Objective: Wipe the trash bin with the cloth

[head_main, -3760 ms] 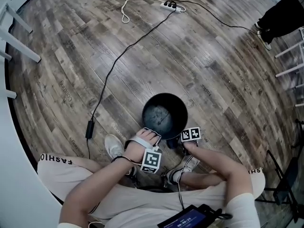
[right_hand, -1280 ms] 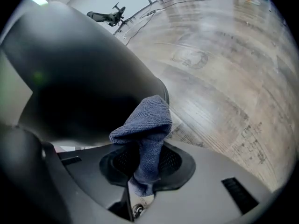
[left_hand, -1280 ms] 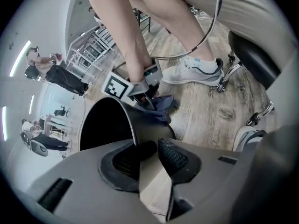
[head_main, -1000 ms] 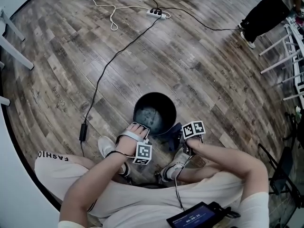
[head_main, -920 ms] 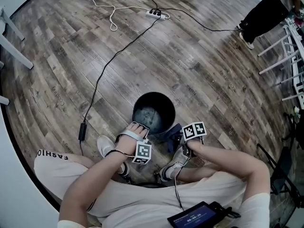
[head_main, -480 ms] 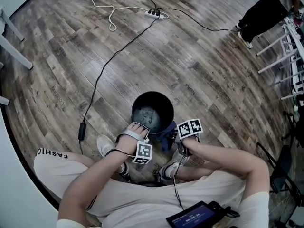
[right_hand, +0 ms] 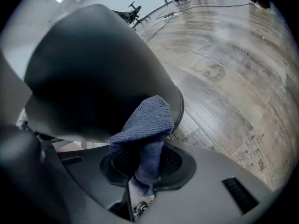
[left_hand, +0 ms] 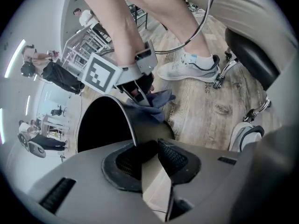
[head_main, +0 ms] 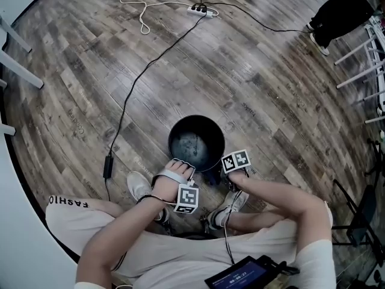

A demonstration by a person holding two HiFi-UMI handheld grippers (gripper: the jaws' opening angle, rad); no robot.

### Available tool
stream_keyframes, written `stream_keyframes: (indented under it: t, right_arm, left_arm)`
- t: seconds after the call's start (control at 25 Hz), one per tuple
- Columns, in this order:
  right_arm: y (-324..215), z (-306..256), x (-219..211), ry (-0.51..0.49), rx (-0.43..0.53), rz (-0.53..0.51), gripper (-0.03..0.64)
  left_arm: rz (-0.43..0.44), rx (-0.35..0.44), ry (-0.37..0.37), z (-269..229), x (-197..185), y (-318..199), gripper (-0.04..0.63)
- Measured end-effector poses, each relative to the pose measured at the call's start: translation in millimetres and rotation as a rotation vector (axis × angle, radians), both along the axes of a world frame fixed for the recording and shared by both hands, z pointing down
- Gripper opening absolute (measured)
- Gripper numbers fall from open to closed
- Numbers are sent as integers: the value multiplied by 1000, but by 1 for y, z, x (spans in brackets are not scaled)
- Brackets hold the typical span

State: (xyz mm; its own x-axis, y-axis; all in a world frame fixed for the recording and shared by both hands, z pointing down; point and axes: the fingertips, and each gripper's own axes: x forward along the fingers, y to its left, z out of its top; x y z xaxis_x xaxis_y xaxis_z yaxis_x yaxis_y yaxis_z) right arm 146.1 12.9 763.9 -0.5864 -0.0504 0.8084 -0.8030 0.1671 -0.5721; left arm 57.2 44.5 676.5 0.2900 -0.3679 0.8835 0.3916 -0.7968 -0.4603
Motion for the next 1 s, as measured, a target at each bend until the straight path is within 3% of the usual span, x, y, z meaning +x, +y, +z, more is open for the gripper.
stream_keyframes:
  t: [0.28,0.48,0.6,0.8,1.0]
  right_arm:
    - [-8,62,8,-49,5,169,69]
    - [-19,104,20,7,18,226,72]
    - [-18,105,22,27,-33,290,72]
    - [-32,54,32,42,-10,265,72]
    - [-28,-20,48,29,16,222,72]
  left_arm:
    - [-22,-12,13,-2,6,-3,112]
    - [-38,-24,42,-1,14,-7,112]
    - [-51,-48,58,-1,16,-5,112]
    - [-56,-50,69,-1,15,-3,112]
    - [-92,-44,17,2,-5,-13,156]
